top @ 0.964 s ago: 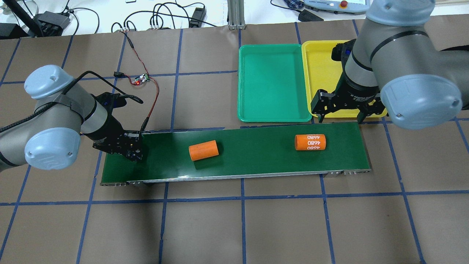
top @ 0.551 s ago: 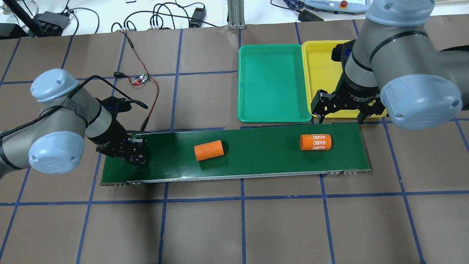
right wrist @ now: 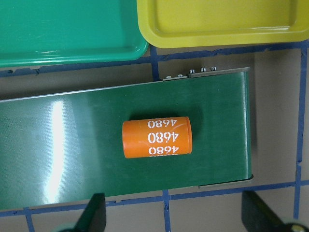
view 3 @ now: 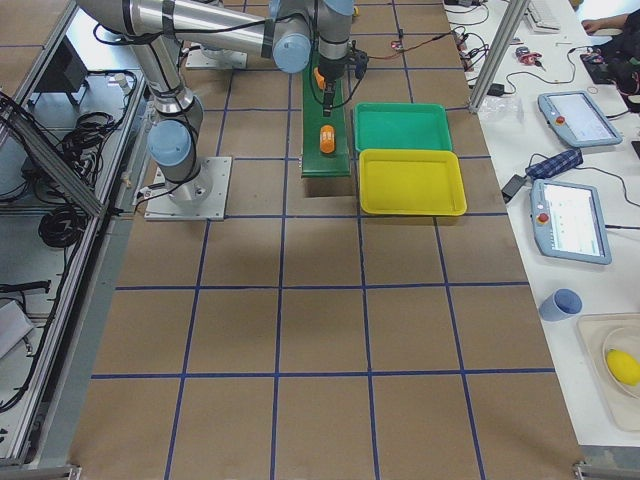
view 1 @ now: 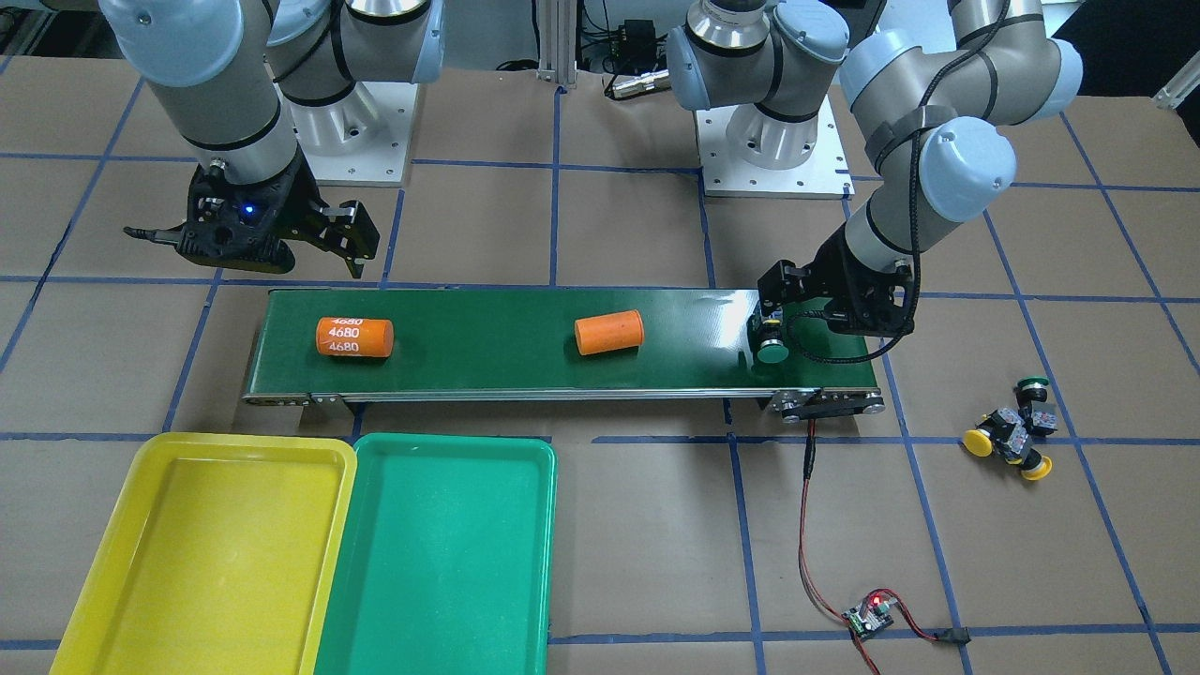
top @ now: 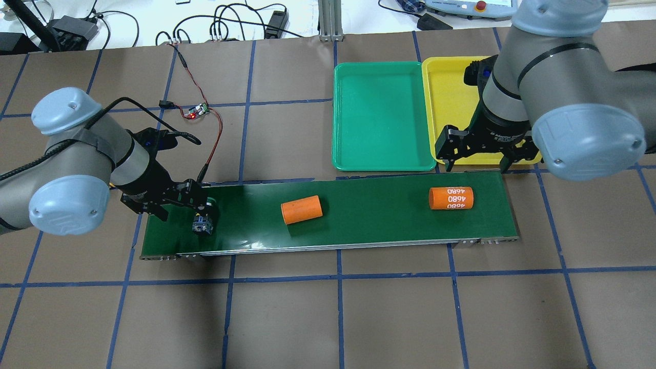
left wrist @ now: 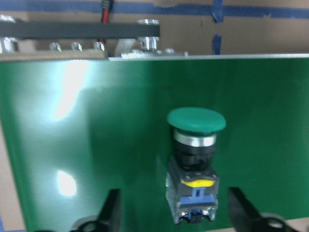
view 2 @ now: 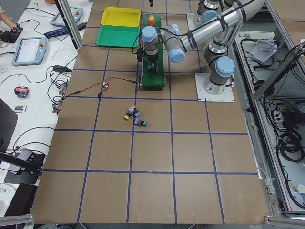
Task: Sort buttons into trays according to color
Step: 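Release the green-capped button on the belt and raise the left gripper, then grasp the yellow-capped button with the left gripper, then place the yellow-capped button on the belt with the left gripper, then grasp another yellow-capped button with the left gripper while the right gripper lowers, then place the yellow button with the left gripper while the right grasps a green button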
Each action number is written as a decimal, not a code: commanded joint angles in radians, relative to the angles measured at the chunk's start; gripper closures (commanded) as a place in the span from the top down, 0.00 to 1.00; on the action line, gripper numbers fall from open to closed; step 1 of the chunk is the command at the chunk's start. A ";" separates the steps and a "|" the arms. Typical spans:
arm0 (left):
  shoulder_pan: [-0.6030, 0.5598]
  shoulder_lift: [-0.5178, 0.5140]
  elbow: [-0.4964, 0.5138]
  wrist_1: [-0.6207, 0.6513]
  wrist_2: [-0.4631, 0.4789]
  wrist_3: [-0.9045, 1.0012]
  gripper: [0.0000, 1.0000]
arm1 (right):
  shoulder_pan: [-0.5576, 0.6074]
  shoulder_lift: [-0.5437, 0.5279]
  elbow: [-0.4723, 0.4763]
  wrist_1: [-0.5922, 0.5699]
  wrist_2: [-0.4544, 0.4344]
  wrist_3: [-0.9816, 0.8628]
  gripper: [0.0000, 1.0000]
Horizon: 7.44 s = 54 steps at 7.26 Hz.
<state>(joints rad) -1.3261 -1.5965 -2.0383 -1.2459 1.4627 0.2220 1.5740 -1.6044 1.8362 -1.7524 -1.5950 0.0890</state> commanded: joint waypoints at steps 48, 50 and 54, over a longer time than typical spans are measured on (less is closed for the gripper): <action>0.384 -0.460 0.287 0.221 0.097 1.071 1.00 | 0.014 0.055 -0.049 -0.015 0.102 0.096 1.00; 0.380 -0.464 0.227 0.271 0.094 1.077 1.00 | 0.104 0.098 -0.049 -0.086 0.104 0.203 1.00; 0.334 -0.403 0.216 0.336 0.096 1.166 0.00 | 0.234 0.199 -0.049 -0.130 0.105 0.404 1.00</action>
<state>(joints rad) -0.9659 -2.0352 -1.8212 -0.9040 1.5552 1.3757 1.7754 -1.4360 1.7864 -1.8777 -1.4929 0.4342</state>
